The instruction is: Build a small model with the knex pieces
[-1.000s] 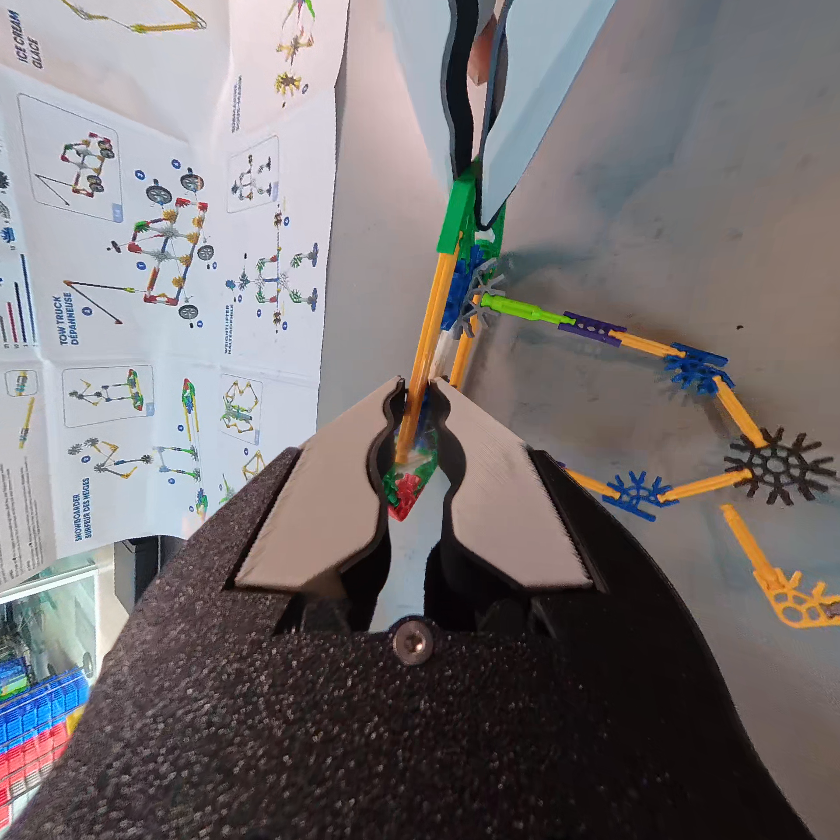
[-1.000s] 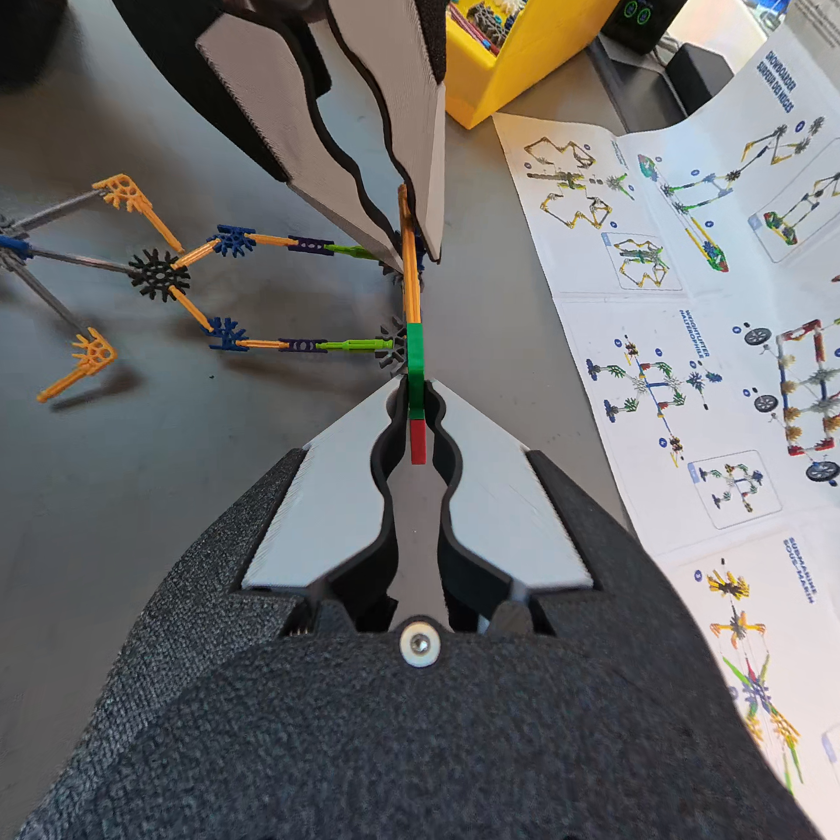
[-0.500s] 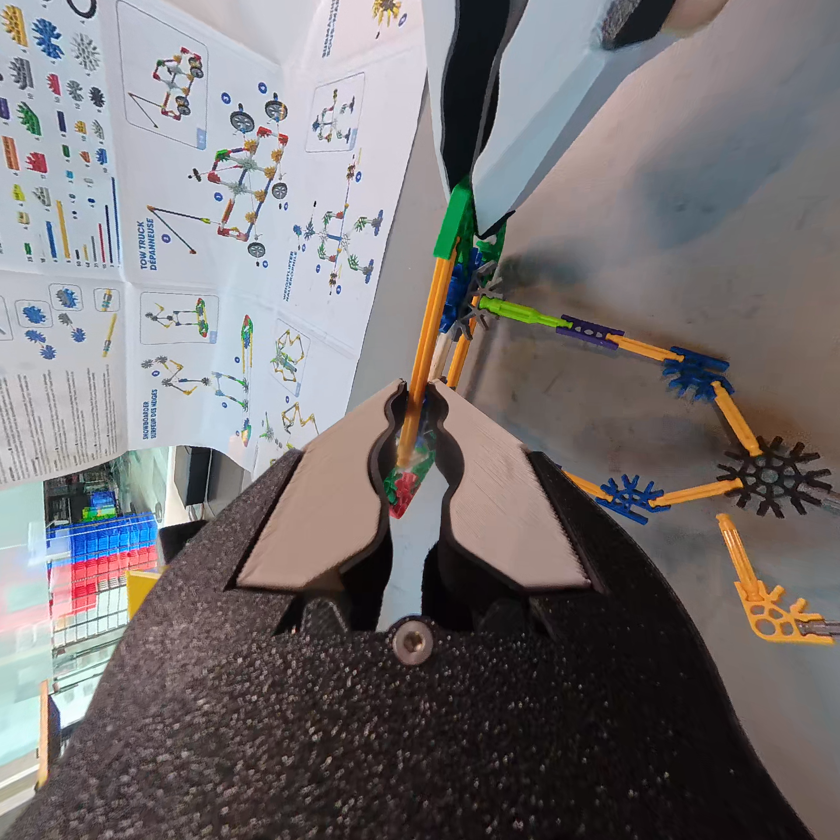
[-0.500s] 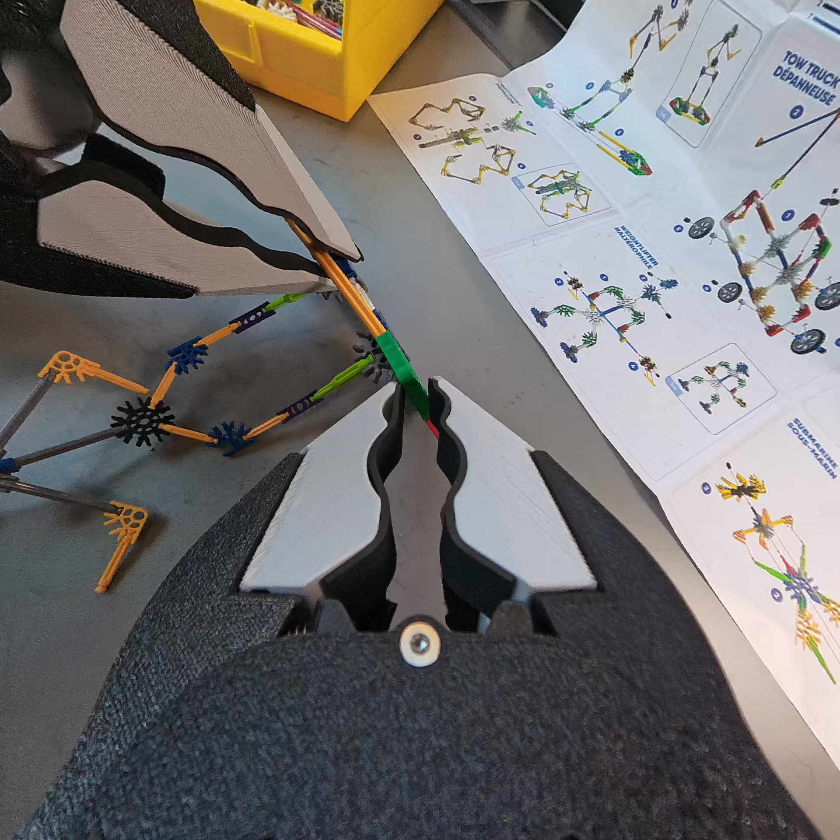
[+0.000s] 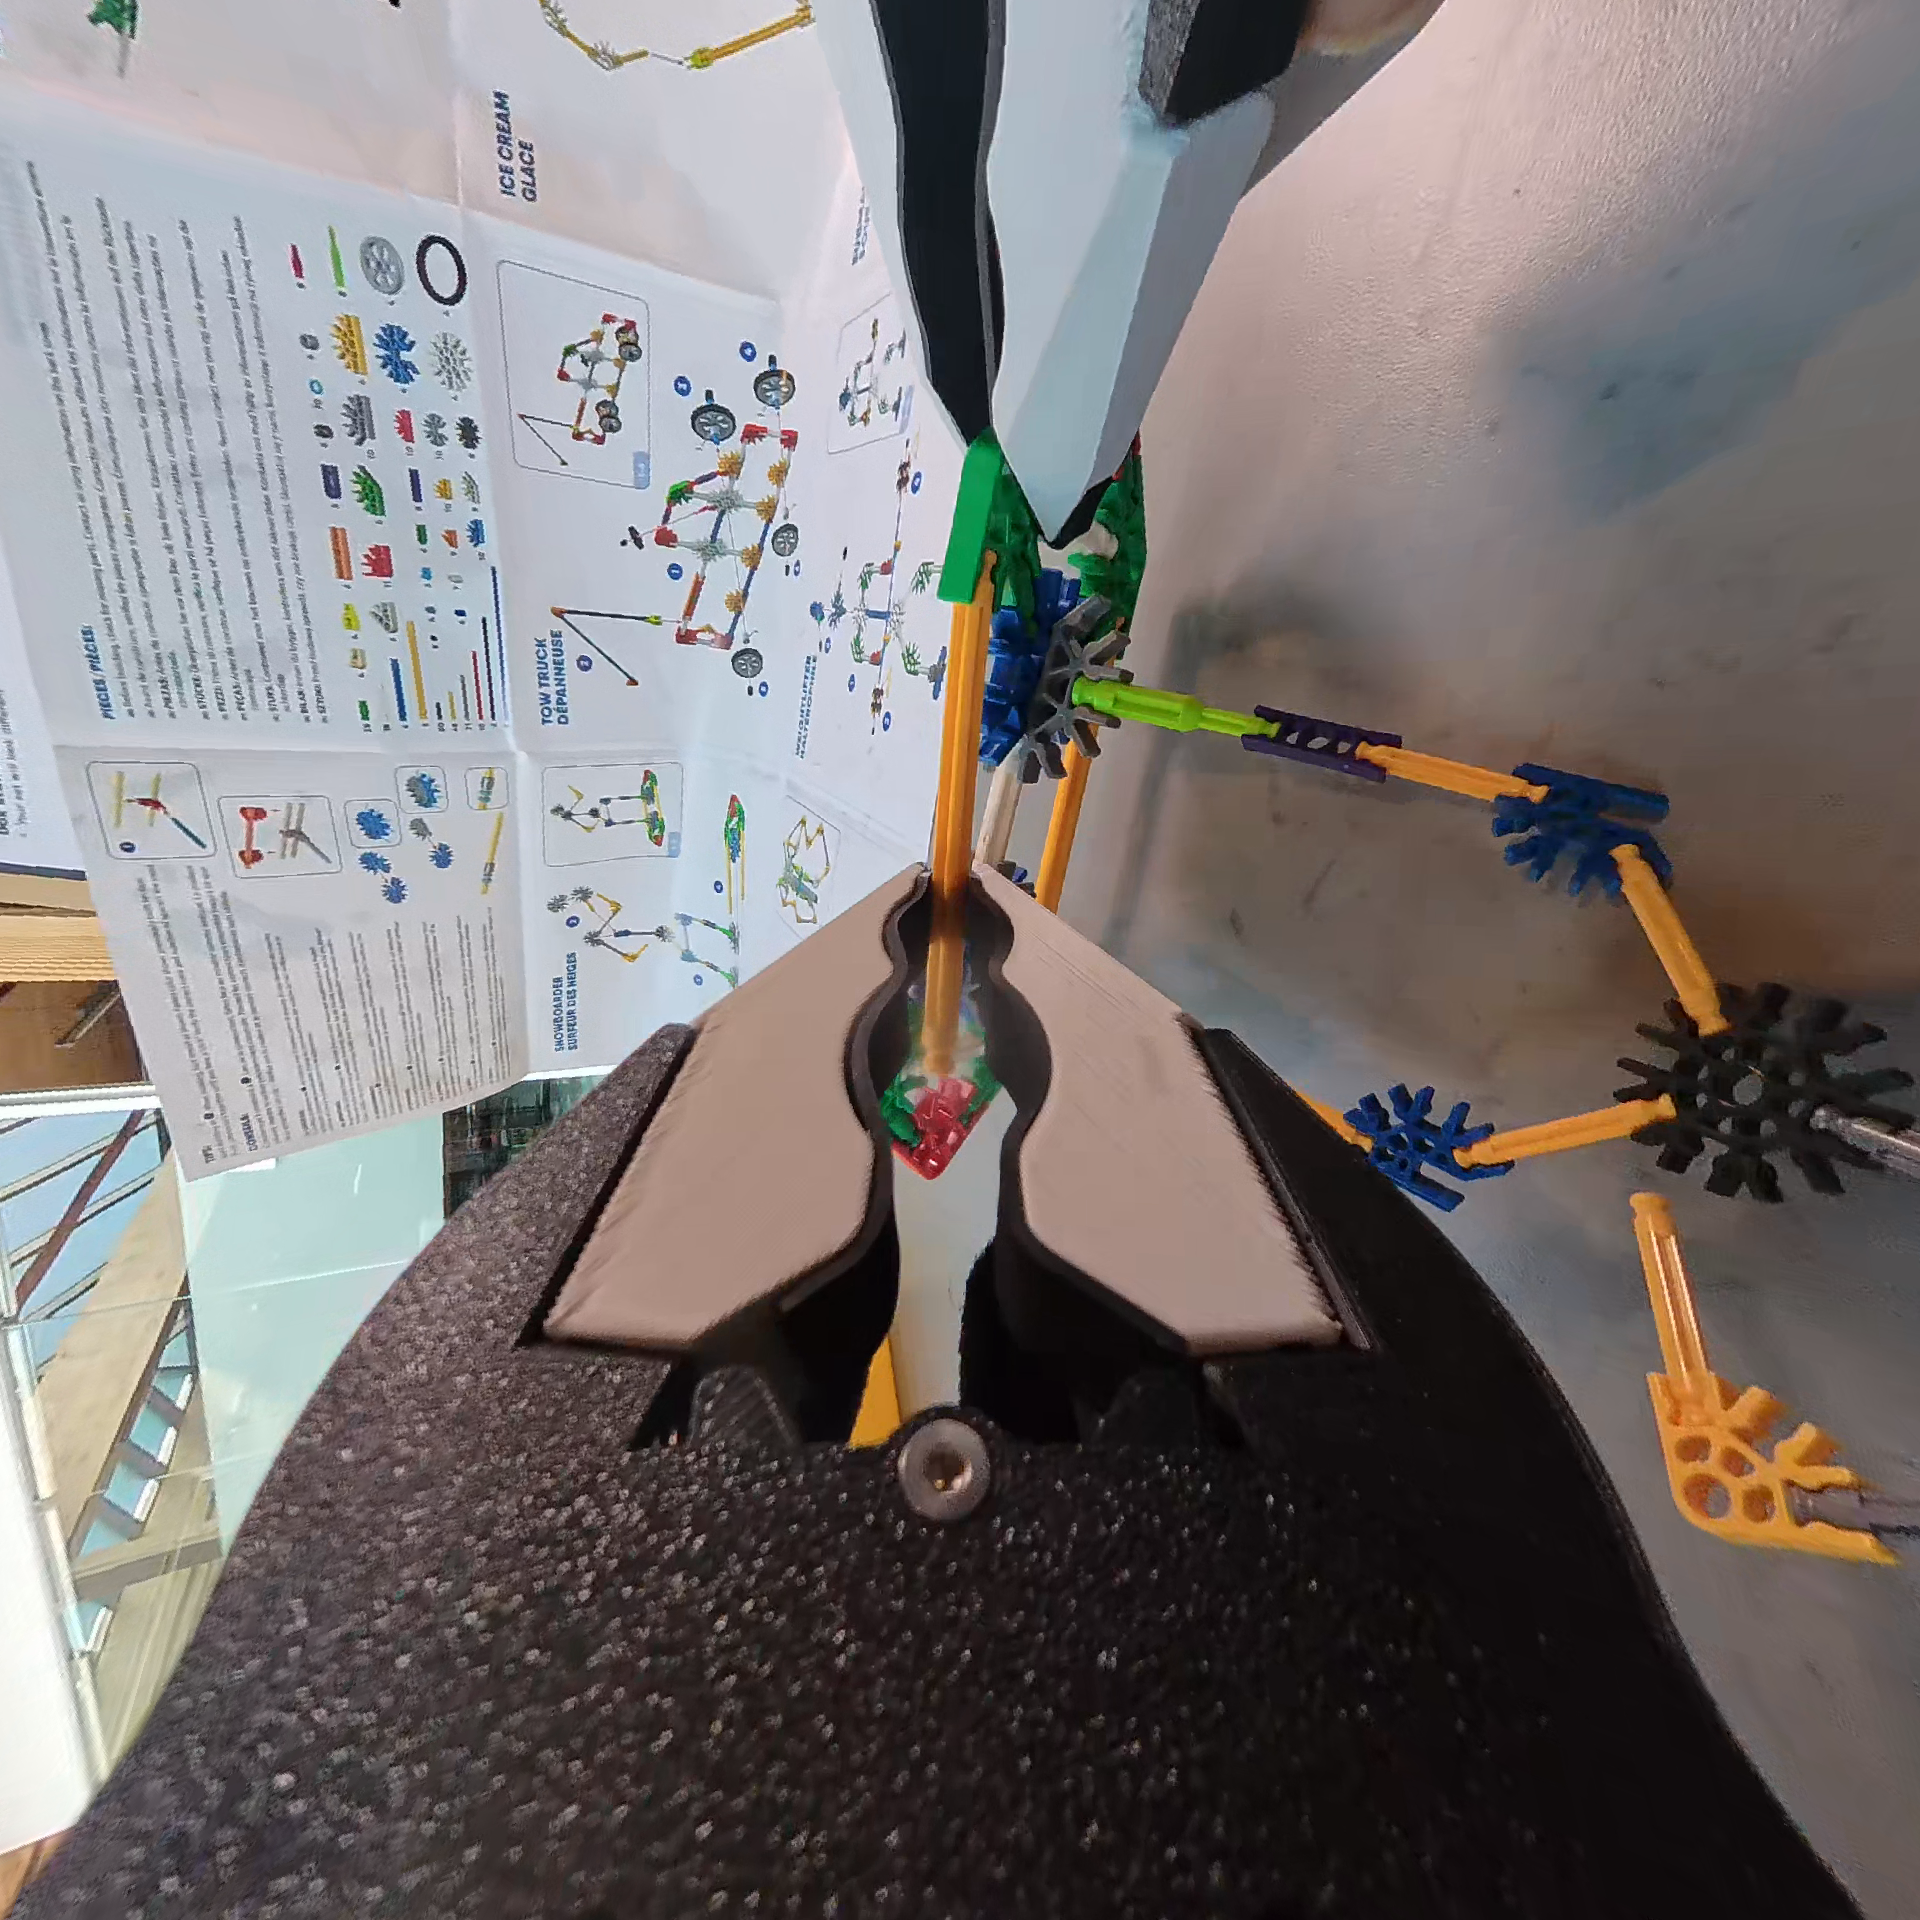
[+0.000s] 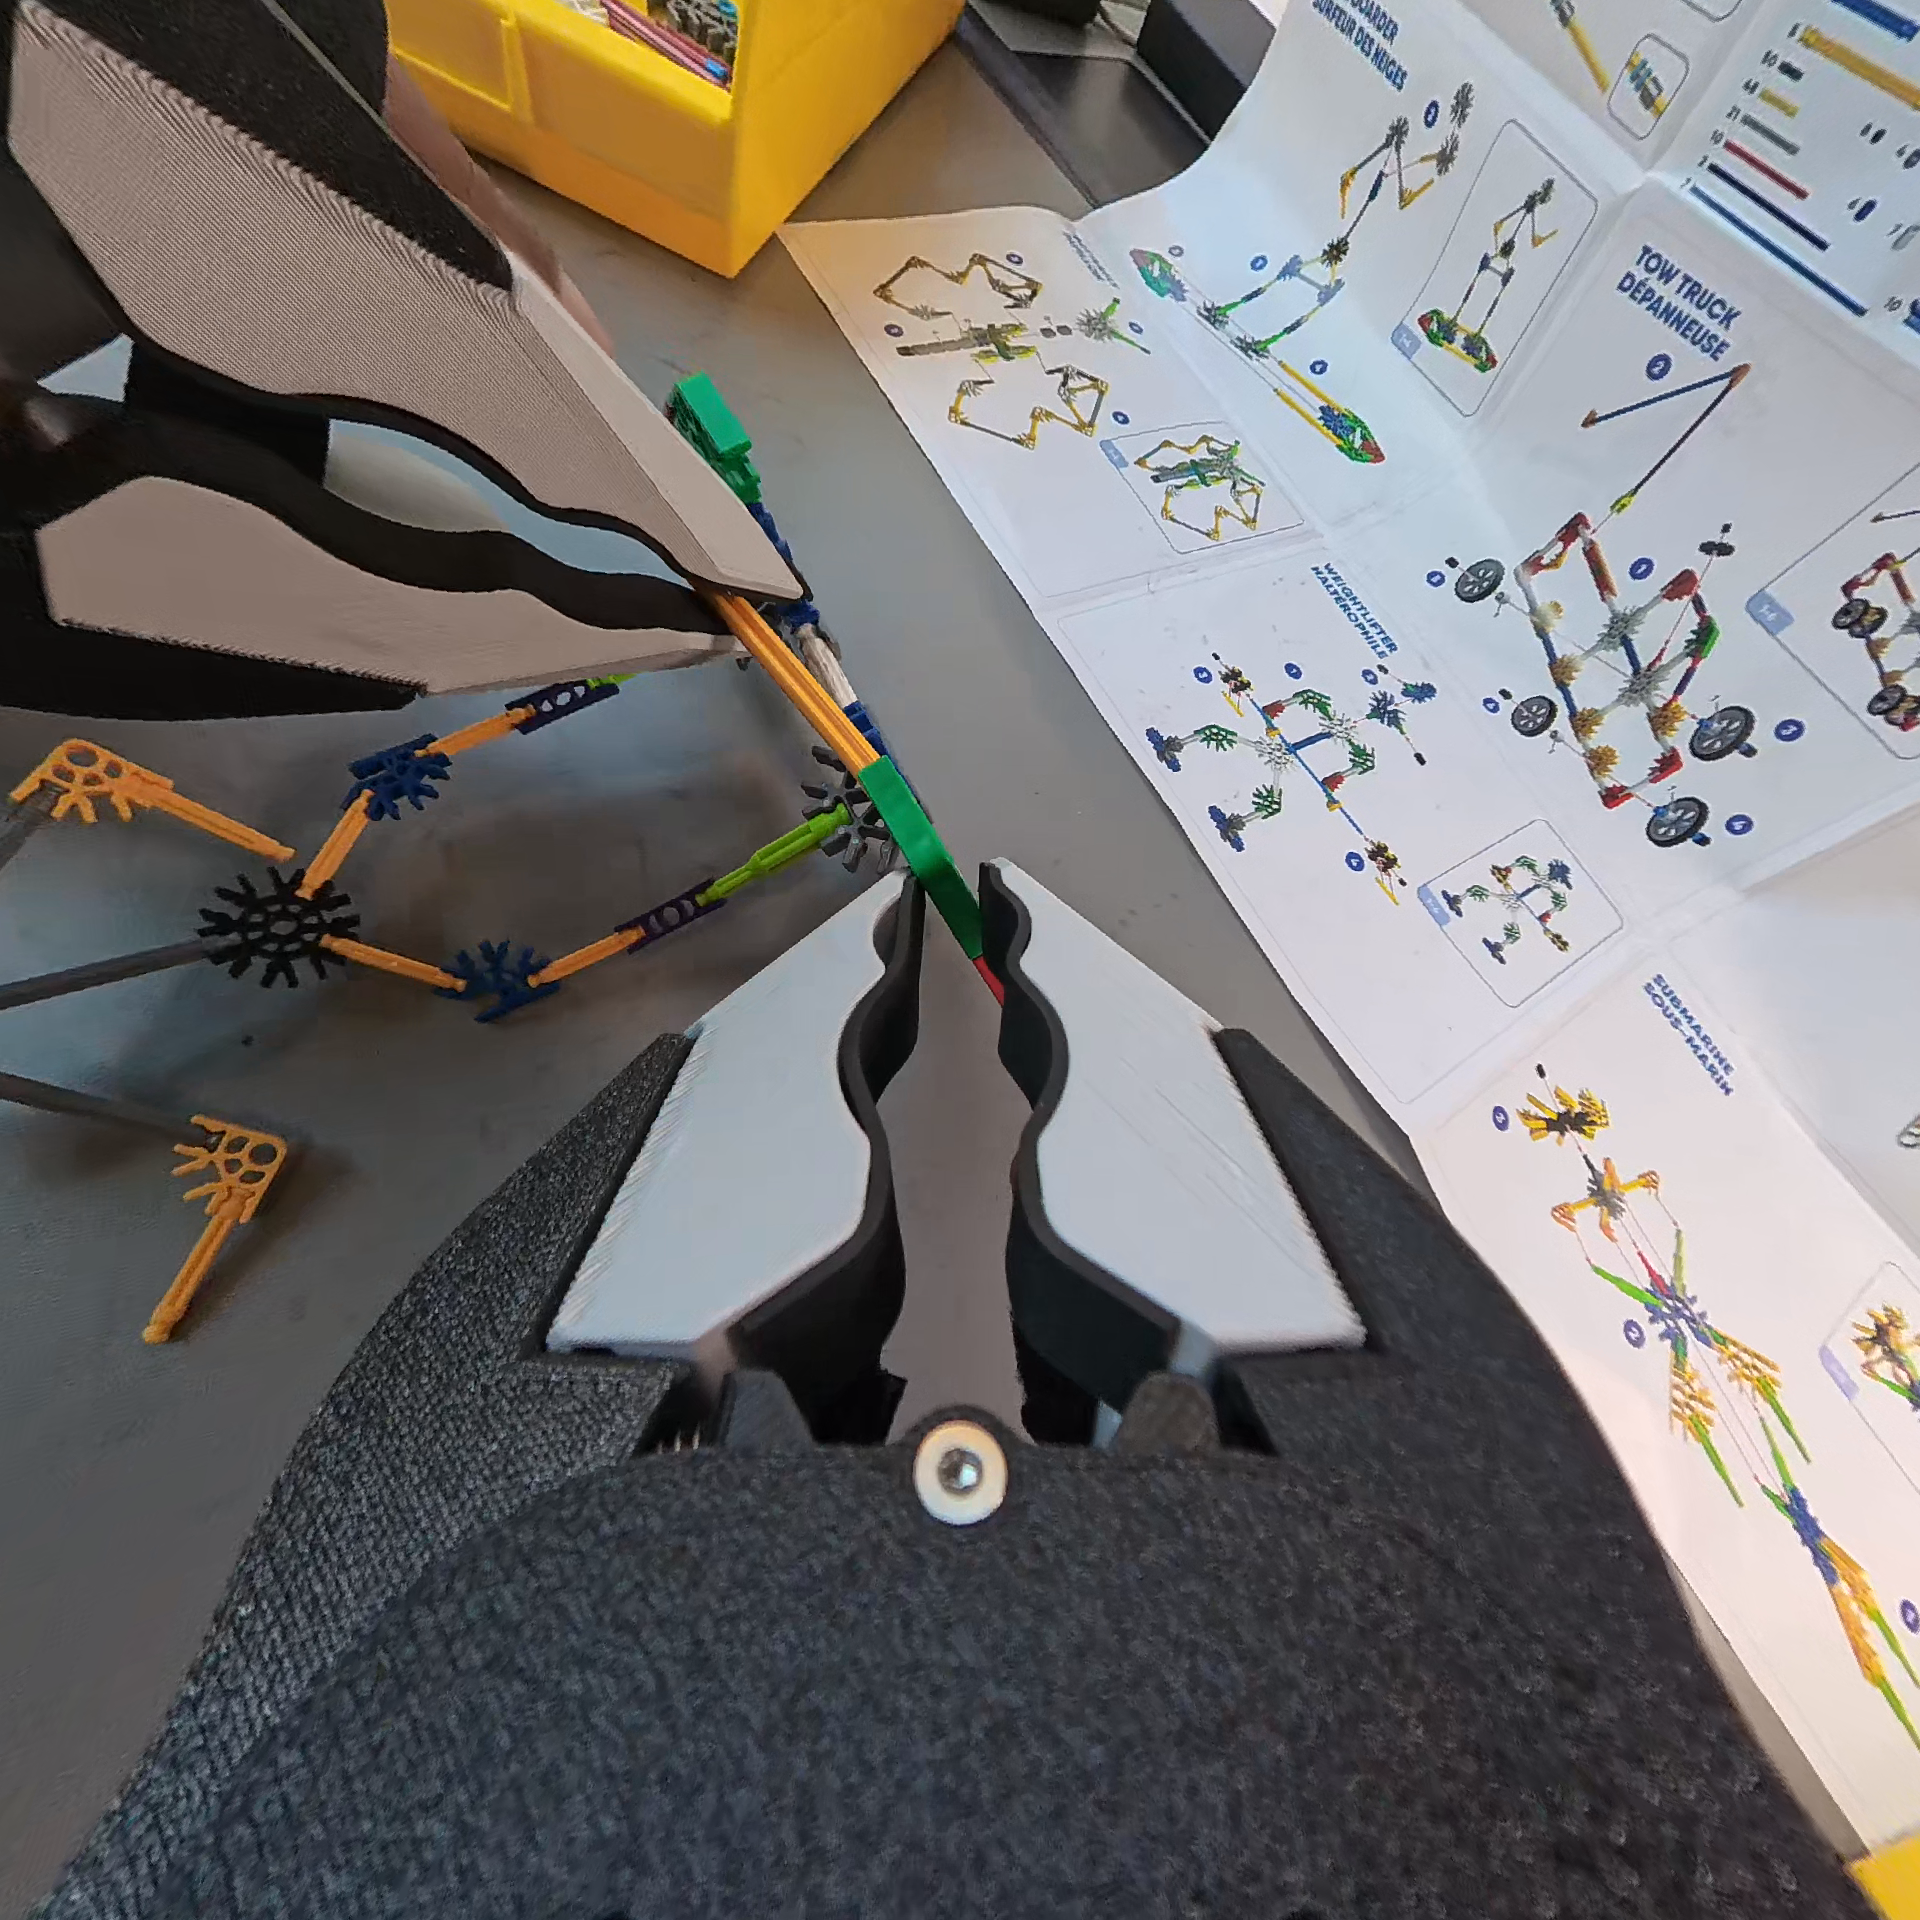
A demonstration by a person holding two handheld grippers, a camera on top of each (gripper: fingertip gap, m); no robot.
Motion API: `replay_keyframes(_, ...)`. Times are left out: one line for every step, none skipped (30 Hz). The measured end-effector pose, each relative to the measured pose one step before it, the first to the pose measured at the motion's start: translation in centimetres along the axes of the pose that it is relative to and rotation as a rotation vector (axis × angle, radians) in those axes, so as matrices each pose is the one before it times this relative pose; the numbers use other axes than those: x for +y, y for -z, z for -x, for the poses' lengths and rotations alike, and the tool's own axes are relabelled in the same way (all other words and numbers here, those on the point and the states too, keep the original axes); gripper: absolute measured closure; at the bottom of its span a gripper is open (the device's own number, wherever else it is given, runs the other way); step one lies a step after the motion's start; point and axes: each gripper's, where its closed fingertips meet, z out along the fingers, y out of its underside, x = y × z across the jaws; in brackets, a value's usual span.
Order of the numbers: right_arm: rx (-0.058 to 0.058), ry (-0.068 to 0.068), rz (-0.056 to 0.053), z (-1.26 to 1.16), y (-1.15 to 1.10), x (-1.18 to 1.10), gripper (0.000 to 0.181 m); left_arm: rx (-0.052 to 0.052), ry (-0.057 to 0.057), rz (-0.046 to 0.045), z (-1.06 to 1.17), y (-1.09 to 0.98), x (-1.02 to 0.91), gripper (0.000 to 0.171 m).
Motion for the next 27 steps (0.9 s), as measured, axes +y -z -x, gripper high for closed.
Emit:
replay_keyframes(0.0000, -0.0127, -0.0048, -0.064, 0.028, -0.063, 0.173, 0.0084, 0.0180, 0.00076, -0.064, 0.010, -0.010, 0.168)
replay_keyframes(0.0030, -0.0093, -0.0037, -0.097, -0.005, -0.024, 0.173, 0.0071, 0.0244, 0.00169, -0.033, -0.002, -0.037, 0.168)
replay_keyframes(0.0023, -0.0040, 0.0022, -0.060, -0.036, 0.076, 0.173, 0.0156, 0.0317, 0.00233, -0.158, -0.029, -0.027, 0.168)
replay_keyframes(0.0023, -0.0004, 0.0036, -0.044, -0.074, 0.113, 0.173, 0.0313, 0.0440, 0.00181, -0.328, -0.062, 0.009, 0.168)
replay_keyframes(-0.0007, 0.0016, 0.0055, -0.005, -0.091, 0.166, 0.172, 0.0428, 0.0548, -0.00158, -0.375, -0.042, 0.000, 0.168)
replay_keyframes(-0.0014, -0.0028, 0.0044, 0.005, -0.098, 0.148, 0.172, 0.0452, 0.0563, -0.00401, -0.315, 0.033, -0.026, 0.168)
replay_keyframes(-0.0022, -0.0013, 0.0016, 0.011, -0.064, 0.080, 0.172, 0.0446, 0.0540, -0.00492, -0.241, 0.074, -0.050, 0.168)
replay_keyframes(-0.0013, -0.0018, 0.0034, -0.006, -0.034, 0.082, 0.172, 0.0481, 0.0529, -0.00741, -0.256, 0.080, -0.086, 0.168)
replay_keyframes(0.0007, -0.0003, 0.0024, -0.024, -0.039, 0.064, 0.172, 0.0553, 0.0565, -0.01126, -0.330, 0.092, -0.100, 0.168)
replay_keyframes(-0.0021, -0.0023, 0.0037, 0.013, -0.052, 0.095, 0.172, 0.0574, 0.0606, -0.01232, -0.320, 0.102, -0.087, 0.168)
replay_keyframes(-0.0035, -0.0020, 0.0031, 0.055, -0.073, 0.093, 0.171, 0.0524, 0.0556, -0.01020, -0.276, 0.104, -0.064, 0.169)
replay_keyframes(0.0005, -0.0010, -0.0010, 0.034, -0.039, -0.022, 0.171, 0.0432, 0.0429, -0.00505, -0.238, 0.097, -0.009, 0.168)
replay_keyframes(0.0030, 0.0039, 0.0029, 0.030, -0.013, 0.000, 0.171, 0.0359, 0.0345, -0.00073, -0.259, 0.053, 0.012, 0.169)
replay_keyframes(0.0031, 0.0031, 0.0015, -0.005, -0.003, 0.005, 0.171, 0.0318, 0.0318, -0.00105, -0.244, 0.038, -0.015, 0.169)
replay_keyframes(0.0004, -0.0012, 0.0003, -0.002, -0.002, 0.028, 0.171, 0.0323, 0.0324, -0.00099, -0.251, 0.004, -0.001, 0.169)
replay_keyframes(0.0014, -0.0022, 0.0017, -0.033, 0.008, 0.031, 0.171, 0.0299, 0.0332, -0.00315, -0.214, -0.003, -0.034, 0.169)
replay_keyframes(0.0024, -0.0005, 0.0020, -0.020, 0.007, 0.020, 0.171, 0.0262, 0.0308, -0.00384, -0.161, -0.035, -0.026, 0.169)
replay_keyframes(0.0034, 0.0022, 0.0018, -0.029, -0.002, 0.029, 0.170, 0.0217, 0.0272, -0.00375, -0.127, -0.065, -0.011, 0.168)
replay_keyframes(0.0030, -0.0003, 0.0025, 0.012, 0.011, 0.027, 0.170, 0.0200, 0.0263, -0.00251, -0.110, -0.059, 0.014, 0.168)
replay_keyframes(0.0033, 0.0057, 0.0024, 0.006, 0.011, 0.025, 0.170, 0.0168, 0.0227, -0.00153, -0.109, -0.045, 0.004, 0.168)
replay_keyframes(0.0028, 0.0034, 0.0027, 0.008, 0.024, 0.030, 0.171, 0.0132, 0.0160, -0.00171, -0.085, -0.027, 0.013, 0.168)
replay_keyframes(0.0036, 0.0038, 0.0023, 0.012, 0.017, 0.015, 0.171, 0.0112, 0.0143, -0.00211, -0.067, -0.034, 0.013, 0.168)
replay_keyframes(0.0045, 0.0126, 0.0035, 0.023, 0.014, 0.031, 0.171, 0.0101, 0.0129, -0.00075, -0.044, -0.060, 0.049, 0.168)
replay_keyframes(0.0058, 0.0115, 0.0035, 0.019, 0.030, 0.024, 0.171, 0.0087, 0.0107, 0.00026, -0.056, -0.082, 0.077, 0.168)
replay_keyframes(0.0033, 0.0179, 0.0029, 0.056, 0.032, 0.038, 0.171, 0.0040, 0.0040, 0.00086, -0.028, -0.077, 0.079, 0.168)
replay_keyframes(-0.0032, 0.0367, 0.0013, 0.091, 0.041, 0.032, 0.172, -0.0027, -0.0082, 0.00158, 0.059, 0.000, 0.056, 0.168)
replay_keyframes(-0.0129, 0.0489, 0.0012, 0.145, 0.076, 0.020, 0.172, -0.0118, -0.0160, -0.00107, 0.250, 0.126, -0.054, 0.168)
